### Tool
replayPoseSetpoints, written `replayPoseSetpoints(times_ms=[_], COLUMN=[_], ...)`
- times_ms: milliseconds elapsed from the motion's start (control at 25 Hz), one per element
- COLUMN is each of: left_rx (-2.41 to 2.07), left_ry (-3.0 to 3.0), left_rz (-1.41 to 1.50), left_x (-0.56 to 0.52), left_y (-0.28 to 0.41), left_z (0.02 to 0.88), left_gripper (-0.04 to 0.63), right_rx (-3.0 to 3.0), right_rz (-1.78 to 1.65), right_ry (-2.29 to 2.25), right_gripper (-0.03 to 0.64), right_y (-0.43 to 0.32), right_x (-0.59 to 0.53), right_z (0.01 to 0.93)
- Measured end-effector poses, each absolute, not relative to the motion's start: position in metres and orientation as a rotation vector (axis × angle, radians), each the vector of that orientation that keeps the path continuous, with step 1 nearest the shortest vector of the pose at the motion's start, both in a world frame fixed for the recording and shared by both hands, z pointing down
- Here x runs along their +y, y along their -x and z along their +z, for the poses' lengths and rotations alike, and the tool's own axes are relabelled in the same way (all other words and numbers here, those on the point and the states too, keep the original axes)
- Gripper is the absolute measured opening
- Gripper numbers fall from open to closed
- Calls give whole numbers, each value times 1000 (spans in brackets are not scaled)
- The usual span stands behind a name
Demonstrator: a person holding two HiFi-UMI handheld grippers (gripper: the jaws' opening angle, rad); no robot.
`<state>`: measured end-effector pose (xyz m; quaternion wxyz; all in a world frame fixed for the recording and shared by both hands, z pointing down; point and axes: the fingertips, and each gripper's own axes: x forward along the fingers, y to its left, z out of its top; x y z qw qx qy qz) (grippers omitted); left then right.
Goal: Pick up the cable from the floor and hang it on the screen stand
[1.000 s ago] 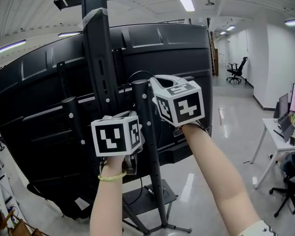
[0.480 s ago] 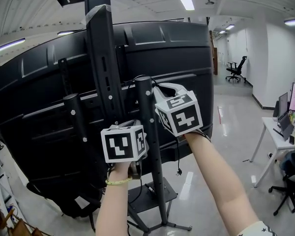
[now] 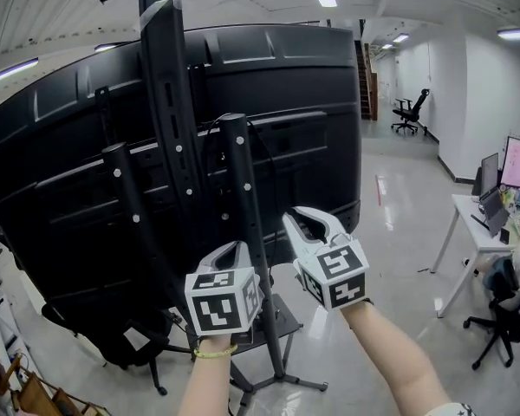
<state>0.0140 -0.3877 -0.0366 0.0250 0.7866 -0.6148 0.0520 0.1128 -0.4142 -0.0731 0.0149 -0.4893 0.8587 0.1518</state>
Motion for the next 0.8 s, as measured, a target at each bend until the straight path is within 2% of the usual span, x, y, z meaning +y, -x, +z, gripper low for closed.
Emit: replayPoseSetpoints(times_ms=[240, 560, 800], left_rx=[-1981, -1881, -1840], left_ry=[-2433, -2387, -2316], left_rz=[174, 178, 209], left_x=[-317, -216, -170], left_y=[-42, -83, -93], left_z=[22, 126, 170], left_gripper=[8, 8, 8], right_rx=[2742, 2818, 2866], right_rz=[290, -84, -169], right_ry=[1474, 1439, 1429], right_gripper=[1, 0, -2], right_y=[-136, -158, -165], right_x=[-327, -237, -191], right_z=[18, 129, 166])
